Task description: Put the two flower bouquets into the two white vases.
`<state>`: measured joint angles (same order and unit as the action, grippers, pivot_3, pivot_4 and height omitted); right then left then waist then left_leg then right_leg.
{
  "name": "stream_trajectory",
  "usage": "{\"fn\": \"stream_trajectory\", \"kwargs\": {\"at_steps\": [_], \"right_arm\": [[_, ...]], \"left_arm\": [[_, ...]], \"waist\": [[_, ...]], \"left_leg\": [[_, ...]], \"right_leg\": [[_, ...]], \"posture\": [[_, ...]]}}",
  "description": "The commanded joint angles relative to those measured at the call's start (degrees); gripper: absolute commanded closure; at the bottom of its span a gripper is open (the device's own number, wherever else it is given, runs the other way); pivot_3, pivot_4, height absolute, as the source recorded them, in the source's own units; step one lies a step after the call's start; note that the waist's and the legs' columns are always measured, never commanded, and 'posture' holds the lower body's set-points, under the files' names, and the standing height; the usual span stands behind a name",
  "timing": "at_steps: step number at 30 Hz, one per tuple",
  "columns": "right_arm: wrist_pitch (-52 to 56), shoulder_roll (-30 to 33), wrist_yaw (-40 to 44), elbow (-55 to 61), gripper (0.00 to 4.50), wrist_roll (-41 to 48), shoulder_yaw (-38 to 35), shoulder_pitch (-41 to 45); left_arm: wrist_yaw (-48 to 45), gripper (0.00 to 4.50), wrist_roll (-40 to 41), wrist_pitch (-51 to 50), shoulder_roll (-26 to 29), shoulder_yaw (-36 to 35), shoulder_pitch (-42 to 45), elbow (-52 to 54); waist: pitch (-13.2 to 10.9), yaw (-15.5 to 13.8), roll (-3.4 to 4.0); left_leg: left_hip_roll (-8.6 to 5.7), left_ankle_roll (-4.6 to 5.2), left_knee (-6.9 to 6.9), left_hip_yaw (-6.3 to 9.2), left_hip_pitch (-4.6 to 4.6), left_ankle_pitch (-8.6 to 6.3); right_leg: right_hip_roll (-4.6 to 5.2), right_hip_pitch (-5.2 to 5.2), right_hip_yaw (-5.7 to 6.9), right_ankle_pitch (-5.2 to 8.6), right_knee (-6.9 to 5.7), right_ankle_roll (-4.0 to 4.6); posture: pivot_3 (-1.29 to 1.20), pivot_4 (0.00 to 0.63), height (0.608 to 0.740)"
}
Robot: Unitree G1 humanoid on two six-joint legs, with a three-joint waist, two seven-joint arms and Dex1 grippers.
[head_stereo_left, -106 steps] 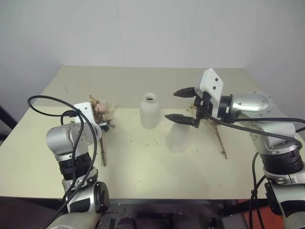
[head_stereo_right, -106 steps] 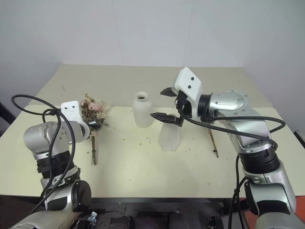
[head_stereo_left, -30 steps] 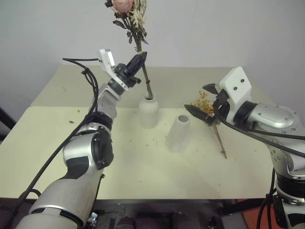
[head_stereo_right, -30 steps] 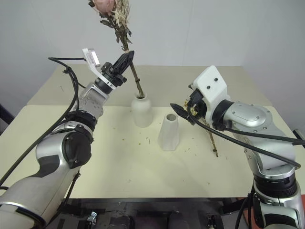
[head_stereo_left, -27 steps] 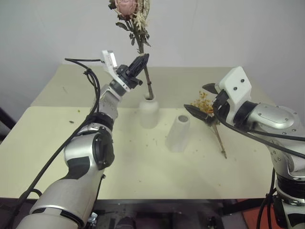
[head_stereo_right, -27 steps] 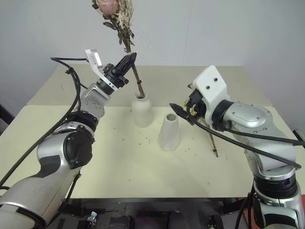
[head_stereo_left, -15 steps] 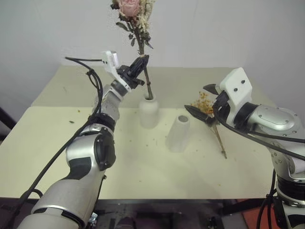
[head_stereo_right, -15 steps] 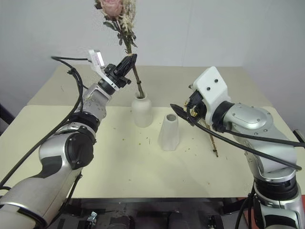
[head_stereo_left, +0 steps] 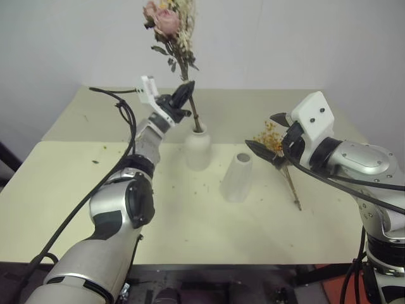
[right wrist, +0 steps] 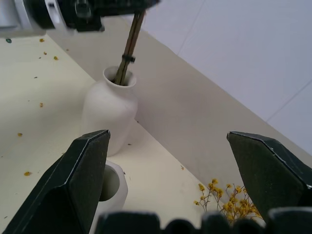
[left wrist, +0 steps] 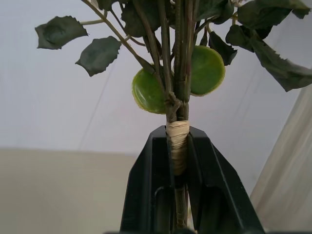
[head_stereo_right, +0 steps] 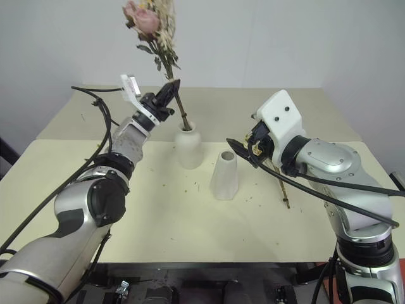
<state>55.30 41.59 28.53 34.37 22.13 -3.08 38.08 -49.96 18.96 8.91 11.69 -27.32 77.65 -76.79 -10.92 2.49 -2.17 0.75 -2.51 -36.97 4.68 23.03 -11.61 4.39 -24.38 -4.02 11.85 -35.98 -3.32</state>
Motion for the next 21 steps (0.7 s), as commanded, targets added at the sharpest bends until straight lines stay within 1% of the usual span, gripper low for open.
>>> {"fn": "stream_trajectory", "kwargs": {"at_steps": [1,7,11,13,15,16,21], "right_arm": [[-0.22,-0.14,-1.07,1.47,0.00,0.28,-2.63,0.23],[0.39,0.32,-1.66,1.95,0.00,0.31,-3.33,-0.63],[0.44,0.73,-1.56,2.25,0.00,0.38,-3.55,-1.37],[0.36,0.70,-1.56,2.21,0.00,0.40,-3.45,-1.46],[0.16,0.66,-1.53,1.98,0.00,0.38,-3.27,-1.42],[-0.02,0.60,-1.52,1.70,0.00,0.33,-3.09,-1.30],[-0.77,0.39,-1.45,0.72,0.00,0.16,-2.49,-0.89]], "left_arm": [[1.30,4.38,-2.59,3.01,-0.49,2.04,0.28,1.05],[0.16,4.38,-3.73,4.93,-1.38,3.17,-1.00,1.24],[-1.51,4.38,-2.48,4.73,-1.57,2.30,-1.19,1.38],[-2.68,3.66,-2.00,4.84,-1.47,1.88,-1.17,1.62],[-3.98,3.12,-1.89,5.02,-1.37,1.79,-1.19,1.82],[-4.81,2.75,-2.11,5.30,-1.26,2.04,-1.29,1.97],[-8.03,1.27,-3.07,6.02,-0.34,3.13,-1.82,2.39]], "waist": [[0.00,-0.01,0.00],[0.00,0.03,0.00],[0.00,-0.03,0.00],[0.00,-0.02,0.00],[0.00,0.02,0.00],[0.00,0.03,0.00],[0.00,0.06,0.00]], "left_leg": [[0.00,0.00,0.00,0.00,0.01,0.00],[0.00,0.00,0.00,0.00,-0.02,0.00],[0.00,0.00,0.00,0.00,-0.02,0.00],[0.00,0.00,0.00,0.00,-0.01,0.00],[0.00,0.00,0.00,0.00,0.00,0.00],[0.00,0.00,0.00,0.00,0.00,0.00],[0.00,0.00,0.00,0.00,-0.02,0.00]], "right_leg": [[0.00,0.00,0.00,-0.07,0.01,0.11],[0.00,0.00,0.00,-0.09,0.00,0.15],[0.00,0.01,0.00,-0.09,-0.02,0.15],[0.00,0.01,0.00,-0.09,0.00,0.15],[0.00,0.01,0.00,-0.09,0.00,0.15],[0.00,0.01,0.00,-0.09,0.01,0.15],[-0.01,0.01,0.00,-0.09,-0.01,0.15]], "posture": [[0.00,0.150,0.740],[0.00,0.150,0.740],[0.00,0.150,0.740],[0.00,0.150,0.740],[0.00,0.150,0.740],[0.00,0.150,0.740],[0.00,0.150,0.740]]}}
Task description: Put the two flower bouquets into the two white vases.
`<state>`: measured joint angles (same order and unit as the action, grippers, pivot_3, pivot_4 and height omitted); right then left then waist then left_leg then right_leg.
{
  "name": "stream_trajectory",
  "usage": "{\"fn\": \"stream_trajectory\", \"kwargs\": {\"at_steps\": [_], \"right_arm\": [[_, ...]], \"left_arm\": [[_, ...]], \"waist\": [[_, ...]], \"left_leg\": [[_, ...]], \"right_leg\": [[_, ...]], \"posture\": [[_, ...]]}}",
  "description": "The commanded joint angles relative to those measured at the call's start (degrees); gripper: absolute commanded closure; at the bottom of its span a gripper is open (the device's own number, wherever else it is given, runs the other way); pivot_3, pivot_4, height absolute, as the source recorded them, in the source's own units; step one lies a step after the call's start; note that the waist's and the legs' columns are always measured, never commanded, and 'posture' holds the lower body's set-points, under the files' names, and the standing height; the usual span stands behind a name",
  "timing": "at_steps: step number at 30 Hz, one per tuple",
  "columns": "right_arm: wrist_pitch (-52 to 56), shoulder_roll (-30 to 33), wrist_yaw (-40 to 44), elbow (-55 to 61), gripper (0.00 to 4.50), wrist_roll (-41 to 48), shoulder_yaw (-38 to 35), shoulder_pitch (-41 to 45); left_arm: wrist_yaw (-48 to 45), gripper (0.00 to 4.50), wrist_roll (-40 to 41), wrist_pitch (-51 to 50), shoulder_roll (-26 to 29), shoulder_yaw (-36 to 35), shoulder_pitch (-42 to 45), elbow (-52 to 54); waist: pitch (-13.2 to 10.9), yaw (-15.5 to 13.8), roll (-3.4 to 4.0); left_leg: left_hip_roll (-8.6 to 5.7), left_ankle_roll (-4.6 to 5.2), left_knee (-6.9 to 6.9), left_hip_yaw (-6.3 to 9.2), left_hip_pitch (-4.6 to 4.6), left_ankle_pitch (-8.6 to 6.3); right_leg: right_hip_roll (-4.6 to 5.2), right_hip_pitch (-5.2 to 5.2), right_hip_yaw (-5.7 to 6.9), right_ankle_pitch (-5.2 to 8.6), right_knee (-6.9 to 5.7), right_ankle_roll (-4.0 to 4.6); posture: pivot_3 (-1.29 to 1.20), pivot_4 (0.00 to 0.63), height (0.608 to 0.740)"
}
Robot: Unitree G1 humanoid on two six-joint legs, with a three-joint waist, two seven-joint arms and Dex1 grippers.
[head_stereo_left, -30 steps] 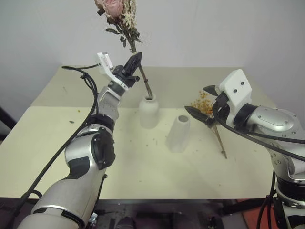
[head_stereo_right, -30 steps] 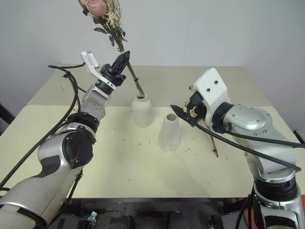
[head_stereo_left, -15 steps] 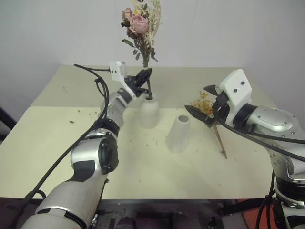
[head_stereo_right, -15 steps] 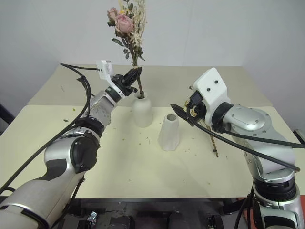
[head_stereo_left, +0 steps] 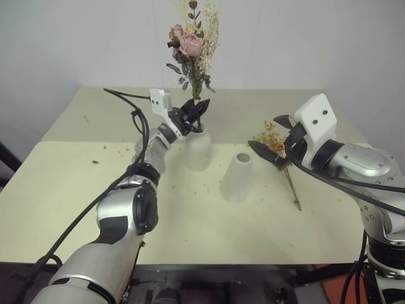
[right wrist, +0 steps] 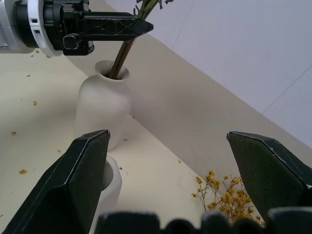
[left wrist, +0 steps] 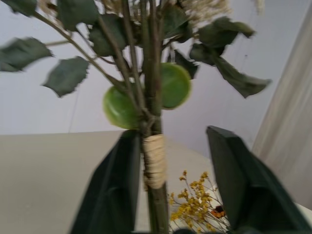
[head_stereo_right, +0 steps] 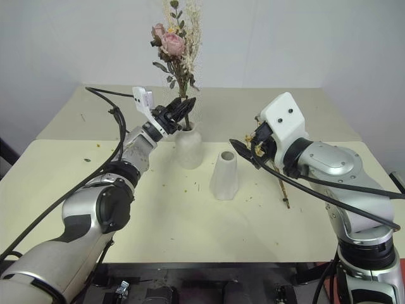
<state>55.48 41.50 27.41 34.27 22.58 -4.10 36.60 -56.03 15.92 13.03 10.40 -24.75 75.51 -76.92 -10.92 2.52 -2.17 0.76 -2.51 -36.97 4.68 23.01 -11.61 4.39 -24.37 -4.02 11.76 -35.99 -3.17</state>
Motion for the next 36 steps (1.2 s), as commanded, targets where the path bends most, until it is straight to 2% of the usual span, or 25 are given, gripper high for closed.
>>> {"fn": "stream_trajectory", "kwargs": {"at_steps": [1,4,11,17,22,27,31,33,36], "right_arm": [[-1.08,0.36,-0.38,0.63,0.00,-0.36,-1.34,0.66],[-1.48,0.13,-0.47,0.15,0.00,-0.55,-1.14,0.62],[-2.21,-0.10,-0.71,-0.36,0.00,-0.94,-0.97,0.22],[-2.54,-0.24,-0.72,-0.46,0.00,-1.21,-1.17,-0.50],[-2.71,-0.21,-0.69,-0.64,0.00,-1.41,-1.75,-1.27],[-2.08,1.12,0.14,-1.15,0.00,-0.94,-3.77,-2.72],[6.97,3.93,-0.24,-7.77,0.00,0.06,-5.49,0.27],[11.13,7.11,1.02,-14.31,0.00,-0.54,-3.28,2.43],[11.64,10.39,3.75,-22.57,0.00,-1.57,0.67,4.42]], "left_arm": [[-2.89,0.96,-0.10,2.09,1.33,0.75,0.16,2.60],[-5.73,0.02,-0.08,2.13,2.69,1.36,-0.12,2.90],[-12.45,0.02,0.82,1.29,4.70,1.74,-1.23,4.03],[-12.41,0.02,-0.35,2.35,6.93,3.35,-2.95,5.43],[-25.75,0.02,4.13,-2.87,10.61,2.78,-6.10,10.24],[-34.43,0.02,6.07,-8.27,14.87,5.58,-13.14,21.66],[-31.55,0.02,5.53,-11.86,17.31,8.48,-19.45,35.32],[-29.51,0.02,7.08,-17.16,18.26,10.00,-22.30,45.20],[-27.66,0.02,9.12,-23.17,19.30,11.91,-24.83,55.32]], "waist": [[0.00,0.05,0.00],[0.00,0.13,0.00],[0.00,0.00,0.00],[0.00,0.10,0.00],[0.00,0.46,0.01],[0.00,0.33,0.01],[0.00,0.12,0.01],[0.00,-0.09,0.02],[0.00,-0.29,0.02]], "left_leg": [[0.00,0.00,0.00,0.00,0.00,0.00],[0.00,0.00,0.00,0.00,0.00,0.00],[0.00,0.00,0.00,0.00,0.01,0.00],[0.01,0.00,0.00,0.00,0.00,0.00],[0.03,0.00,0.01,0.00,-0.04,0.00],[0.04,0.01,0.01,0.00,-0.05,0.00],[0.04,0.01,-0.01,0.00,-0.05,0.00],[0.05,0.00,-0.03,-0.01,-0.06,0.00],[0.07,0.01,-0.02,0.01,-0.06,0.00]], "right_leg": [[0.00,0.00,0.00,0.00,0.00,0.00],[0.00,0.00,0.00,0.00,0.00,0.00],[0.00,0.00,0.00,0.00,0.00,0.00],[0.00,0.00,0.00,0.00,-0.01,0.00],[-0.03,-0.01,-0.02,0.00,-0.05,0.01],[-0.02,0.01,-0.01,0.00,-0.06,0.01],[-0.01,0.01,-0.02,-0.01,-0.07,0.03],[0.00,0.01,-0.04,-0.02,-0.09,0.05],[-0.02,0.02,0.00,-0.02,-0.05,0.05]], "posture": [[0.00,0.150,0.740],[0.00,0.150,0.740],[0.00,0.150,0.740],[0.00,0.150,0.740],[0.00,0.150,0.740],[0.00,0.150,0.740],[0.00,0.150,0.740],[0.00,0.150,0.740],[0.00,0.150,0.740]]}}
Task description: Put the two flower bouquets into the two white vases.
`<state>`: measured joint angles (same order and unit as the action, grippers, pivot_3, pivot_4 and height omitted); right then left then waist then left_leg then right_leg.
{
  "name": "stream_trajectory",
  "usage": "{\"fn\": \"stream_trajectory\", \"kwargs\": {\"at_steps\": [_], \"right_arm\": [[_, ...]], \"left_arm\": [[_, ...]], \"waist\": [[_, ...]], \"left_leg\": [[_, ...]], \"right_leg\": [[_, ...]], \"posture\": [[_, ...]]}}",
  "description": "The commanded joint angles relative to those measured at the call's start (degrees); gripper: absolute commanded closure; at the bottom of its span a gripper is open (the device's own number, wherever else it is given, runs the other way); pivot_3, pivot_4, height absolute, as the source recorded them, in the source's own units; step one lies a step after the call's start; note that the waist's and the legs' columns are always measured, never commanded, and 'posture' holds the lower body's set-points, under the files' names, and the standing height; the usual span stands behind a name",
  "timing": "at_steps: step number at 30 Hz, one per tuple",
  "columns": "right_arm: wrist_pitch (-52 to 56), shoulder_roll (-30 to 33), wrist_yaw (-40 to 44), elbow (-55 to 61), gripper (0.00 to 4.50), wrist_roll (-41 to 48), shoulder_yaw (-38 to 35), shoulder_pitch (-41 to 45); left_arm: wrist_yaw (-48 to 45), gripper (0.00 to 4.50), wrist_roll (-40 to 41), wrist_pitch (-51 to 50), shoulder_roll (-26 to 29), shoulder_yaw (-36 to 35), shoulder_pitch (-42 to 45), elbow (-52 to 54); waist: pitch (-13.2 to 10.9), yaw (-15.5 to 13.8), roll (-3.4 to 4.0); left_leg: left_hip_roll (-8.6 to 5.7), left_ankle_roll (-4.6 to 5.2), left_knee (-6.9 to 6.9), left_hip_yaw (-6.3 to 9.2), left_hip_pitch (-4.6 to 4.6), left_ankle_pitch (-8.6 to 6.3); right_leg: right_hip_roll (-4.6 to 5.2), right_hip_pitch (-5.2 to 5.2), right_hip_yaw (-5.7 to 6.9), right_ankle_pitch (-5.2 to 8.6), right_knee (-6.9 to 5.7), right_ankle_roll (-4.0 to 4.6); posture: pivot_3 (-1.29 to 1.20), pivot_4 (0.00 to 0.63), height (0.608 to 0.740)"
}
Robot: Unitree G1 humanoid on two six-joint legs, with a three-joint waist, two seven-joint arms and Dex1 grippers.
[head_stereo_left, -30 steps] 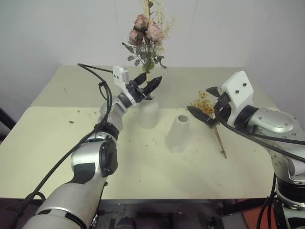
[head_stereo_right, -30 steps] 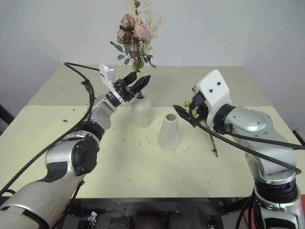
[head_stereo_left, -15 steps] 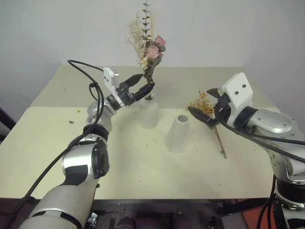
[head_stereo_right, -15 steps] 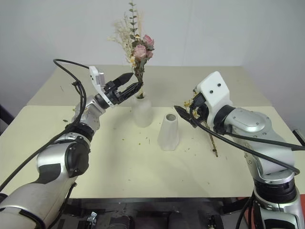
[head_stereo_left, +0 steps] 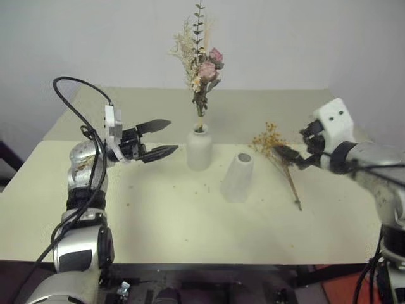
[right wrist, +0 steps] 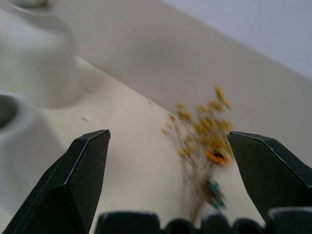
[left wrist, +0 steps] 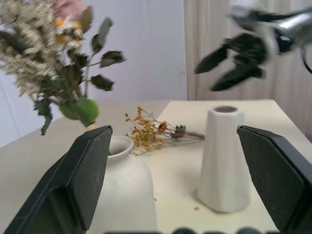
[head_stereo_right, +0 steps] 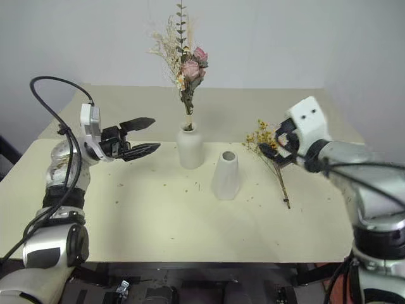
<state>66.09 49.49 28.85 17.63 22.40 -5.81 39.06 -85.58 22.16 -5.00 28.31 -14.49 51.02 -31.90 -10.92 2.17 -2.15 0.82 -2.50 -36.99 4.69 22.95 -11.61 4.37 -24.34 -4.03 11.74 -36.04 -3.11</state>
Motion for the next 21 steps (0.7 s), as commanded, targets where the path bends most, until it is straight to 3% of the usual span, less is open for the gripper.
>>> {"fn": "stream_trajectory", "kwargs": {"at_steps": [1,10,20,21], "right_arm": [[0.67,2.65,3.16,-9.19,0.00,-1.74,3.60,2.96],[-7.60,0.04,12.55,-36.43,0.00,-9.62,17.94,13.56],[-16.56,-7.77,16.25,-53.43,0.00,-14.69,19.41,19.52],[-17.70,-8.45,16.29,-55.55,0.17,-15.42,19.52,20.31]], "left_arm": [[3.10,0.02,2.23,-5.94,1.83,2.77,-1.01,13.02],[5.96,0.02,2.40,-11.63,6.03,9.75,-4.49,29.81],[8.15,0.02,2.32,-12.12,8.62,11.14,-9.57,31.96],[8.52,0.00,2.27,-12.12,8.68,11.24,-9.91,32.17]], "waist": [[0.00,0.14,0.00],[-0.02,1.68,0.03],[-0.03,1.87,0.06],[-0.04,1.86,0.06]], "left_leg": [[0.00,0.00,0.00,-0.01,0.02,0.00],[0.00,0.00,0.03,-0.08,-0.06,0.00],[0.00,0.00,0.02,-0.07,-0.06,0.00],[0.00,0.00,0.02,-0.06,-0.07,0.00]], "right_leg": [[0.00,0.00,-0.01,0.00,0.03,0.00],[-0.02,0.01,-0.08,0.01,0.05,-0.01],[-0.03,0.00,-0.08,0.00,0.02,-0.01],[-0.03,0.00,-0.08,0.00,0.04,-0.01]], "posture": [[0.00,0.150,0.740],[0.00,0.150,0.740],[0.00,0.150,0.740],[0.00,0.150,0.740]]}}
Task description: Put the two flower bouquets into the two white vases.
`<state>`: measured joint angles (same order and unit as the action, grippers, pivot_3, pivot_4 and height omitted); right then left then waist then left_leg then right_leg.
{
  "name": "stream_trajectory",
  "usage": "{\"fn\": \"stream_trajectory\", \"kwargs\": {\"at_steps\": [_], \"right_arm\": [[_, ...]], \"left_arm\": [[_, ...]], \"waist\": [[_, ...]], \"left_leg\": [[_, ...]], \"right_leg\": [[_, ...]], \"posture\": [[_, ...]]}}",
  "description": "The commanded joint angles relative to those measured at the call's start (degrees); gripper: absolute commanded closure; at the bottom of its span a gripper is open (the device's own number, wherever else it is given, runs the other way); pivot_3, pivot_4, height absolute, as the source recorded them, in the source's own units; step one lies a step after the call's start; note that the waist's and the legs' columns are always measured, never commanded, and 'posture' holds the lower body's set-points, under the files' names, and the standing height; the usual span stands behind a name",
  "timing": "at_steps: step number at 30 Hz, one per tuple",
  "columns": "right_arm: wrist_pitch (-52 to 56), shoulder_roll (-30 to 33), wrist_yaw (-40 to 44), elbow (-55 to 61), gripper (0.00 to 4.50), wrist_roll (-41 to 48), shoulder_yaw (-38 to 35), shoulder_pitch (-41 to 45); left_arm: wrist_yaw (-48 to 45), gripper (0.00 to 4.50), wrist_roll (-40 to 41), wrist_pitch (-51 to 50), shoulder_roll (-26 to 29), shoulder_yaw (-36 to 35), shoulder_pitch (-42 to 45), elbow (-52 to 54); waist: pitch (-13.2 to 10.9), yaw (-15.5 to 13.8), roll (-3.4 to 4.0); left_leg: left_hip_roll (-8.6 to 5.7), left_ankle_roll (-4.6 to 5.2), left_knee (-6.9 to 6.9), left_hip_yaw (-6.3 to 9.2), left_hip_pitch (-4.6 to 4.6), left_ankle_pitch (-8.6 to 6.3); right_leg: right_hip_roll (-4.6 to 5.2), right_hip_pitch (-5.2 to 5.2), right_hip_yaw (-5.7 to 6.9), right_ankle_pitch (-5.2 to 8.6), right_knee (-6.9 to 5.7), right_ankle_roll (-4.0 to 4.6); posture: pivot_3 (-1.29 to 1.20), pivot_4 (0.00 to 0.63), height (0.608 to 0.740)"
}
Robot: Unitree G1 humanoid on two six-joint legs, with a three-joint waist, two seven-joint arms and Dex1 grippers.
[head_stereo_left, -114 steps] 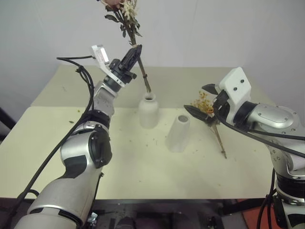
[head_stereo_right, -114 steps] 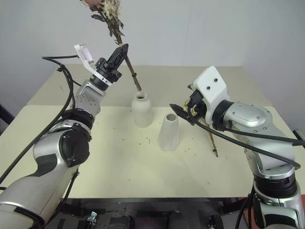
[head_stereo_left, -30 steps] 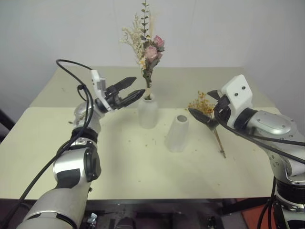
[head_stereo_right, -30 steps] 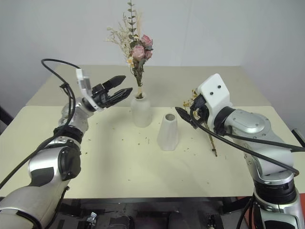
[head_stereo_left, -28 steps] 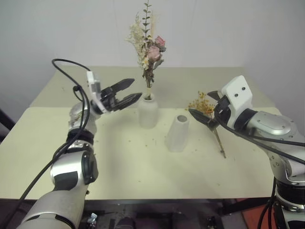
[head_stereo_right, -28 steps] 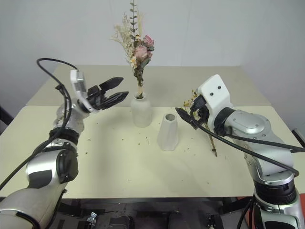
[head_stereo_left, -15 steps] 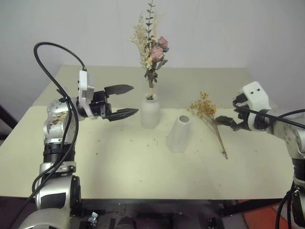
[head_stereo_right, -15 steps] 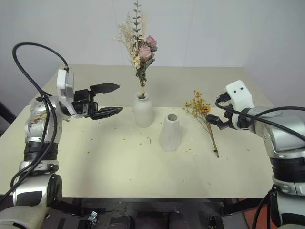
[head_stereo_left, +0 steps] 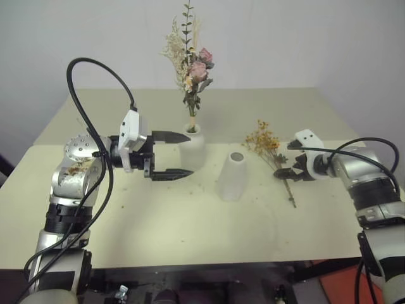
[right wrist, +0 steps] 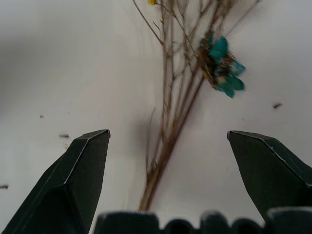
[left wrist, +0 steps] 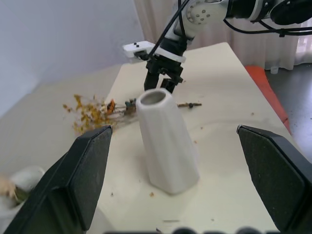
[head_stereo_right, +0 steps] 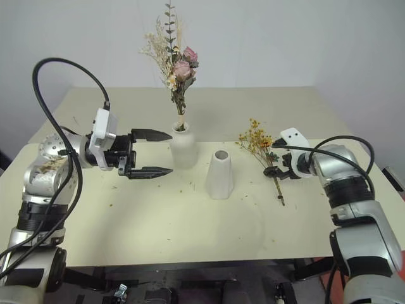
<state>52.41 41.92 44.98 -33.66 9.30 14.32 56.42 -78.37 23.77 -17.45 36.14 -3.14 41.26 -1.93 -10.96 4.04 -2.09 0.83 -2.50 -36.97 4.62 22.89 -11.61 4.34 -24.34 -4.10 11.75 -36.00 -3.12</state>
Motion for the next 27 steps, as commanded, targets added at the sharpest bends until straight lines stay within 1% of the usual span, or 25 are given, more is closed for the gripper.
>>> {"fn": "stream_trajectory", "kwargs": {"at_steps": [1,3,7,8,9,13,14,16,20,24,26,27], "right_arm": [[-4.87,-1.41,0.30,-6.12,0.36,-2.95,-0.59,3.68],[-6.04,-2.38,0.64,-9.57,0.87,-3.92,-0.76,5.12],[-9.16,-4.06,0.17,-16.84,2.31,-6.29,-0.88,7.34],[-9.71,-4.26,0.15,-17.86,2.57,-6.80,-0.85,7.67],[-10.09,-4.37,0.21,-18.51,3.02,-7.10,-1.00,7.91],[-10.03,-4.55,0.24,-19.32,4.36,-8.15,-1.58,8.76],[-9.76,-4.55,0.13,-19.14,4.46,-8.38,-1.62,8.77],[-8.87,-4.53,-0.68,-18.08,4.46,-8.61,-2.24,8.41],[-7.41,-4.58,-6.58,-14.97,4.46,-7.93,-6.72,7.51],[-11.68,-5.93,-21.94,-6.00,4.46,-5.62,-18.46,4.45],[-13.22,-7.34,-27.91,1.81,4.46,-3.88,-24.72,2.39],[-15.88,-8.31,-30.36,6.97,4.46,-3.14,-27.44,0.57]], "left_arm": [[1.60,0.00,0.69,0.34,0.90,-0.02,-0.39,2.39],[1.96,0.00,0.87,0.31,1.08,0.08,-0.78,2.75],[2.56,0.00,0.78,0.65,1.44,0.14,-1.57,3.16],[2.68,0.00,0.76,0.73,1.53,0.17,-1.71,3.21],[2.81,0.00,0.77,0.81,1.59,0.19,-1.88,3.34],[3.49,0.00,0.77,1.23,1.59,0.07,-2.33,3.38],[3.49,0.00,0.87,1.38,1.52,0.04,-2.41,3.29],[3.27,0.00,1.16,1.82,1.38,0.01,-2.59,3.24],[3.47,0.00,1.15,2.39,1.15,0.29,-2.49,2.86],[3.48,0.00,1.01,3.03,1.06,0.45,-1.98,1.72],[3.48,0.00,0.98,3.35,1.17,0.46,-1.97,1.43],[3.48,0.00,1.05,3.38,1.24,0.45,-2.00,1.41]], "waist": [[-0.01,-0.02,0.01],[-0.01,-0.13,0.02],[-0.02,-0.06,0.03],[-0.02,-0.04,0.03],[-0.02,-0.04,0.03],[-0.02,0.02,0.03],[-0.02,0.11,0.03],[-0.02,0.13,0.03],[-0.04,0.06,0.06],[-0.04,-0.06,0.07],[-0.04,-0.07,0.07],[-0.05,-0.06,0.07]], "left_leg": [[-0.02,0.00,0.00,0.00,0.01,0.00],[-0.01,0.00,0.00,0.00,0.03,0.00],[-0.02,0.00,0.00,0.00,0.02,0.00],[-0.02,0.00,0.00,-0.01,0.01,0.00],[-0.01,0.00,0.00,0.00,0.00,0.00],[-0.02,0.00,0.00,0.00,0.00,0.00],[-0.01,0.00,0.00,-0.01,0.00,0.00],[-0.01,0.00,0.01,-0.01,-0.02,0.00],[-0.01,0.00,0.01,0.00,-0.01,0.00],[-0.01,0.00,0.02,0.00,0.01,0.00],[-0.02,0.00,0.03,0.00,0.03,0.00],[-0.02,0.00,0.03,0.00,0.02,0.00]], "right_leg": [[0.02,0.00,0.00,0.00,0.00,0.00],[0.02,-0.01,0.00,0.00,0.01,0.00],[0.03,0.00,0.00,-0.01,0.01,0.01],[0.02,-0.01,0.00,-0.01,0.00,0.01],[0.01,0.00,0.01,-0.01,-0.01,0.01],[0.02,0.00,0.00,-0.01,-0.02,0.01],[0.02,0.00,-0.01,-0.01,-0.02,0.01],[0.00,-0.01,-0.01,-0.01,-0.04,0.01],[0.01,0.00,-0.01,-0.01,-0.04,0.01],[0.02,-0.02,-0.01,-0.01,-0.04,0.01],[0.03,-0.03,-0.01,-0.01,-0.04,0.01],[0.02,-0.03,-0.02,-0.01,-0.04,0.01]], "posture": [[0.00,0.150,0.740],[0.00,0.150,0.740],[0.00,0.150,0.740],[0.00,0.150,0.740],[0.00,0.150,0.740],[0.00,0.150,0.740],[0.00,0.150,0.740],[0.00,0.150,0.740],[0.00,0.150,0.740],[0.00,0.150,0.740],[0.00,0.150,0.740],[0.00,0.150,0.740]]}}
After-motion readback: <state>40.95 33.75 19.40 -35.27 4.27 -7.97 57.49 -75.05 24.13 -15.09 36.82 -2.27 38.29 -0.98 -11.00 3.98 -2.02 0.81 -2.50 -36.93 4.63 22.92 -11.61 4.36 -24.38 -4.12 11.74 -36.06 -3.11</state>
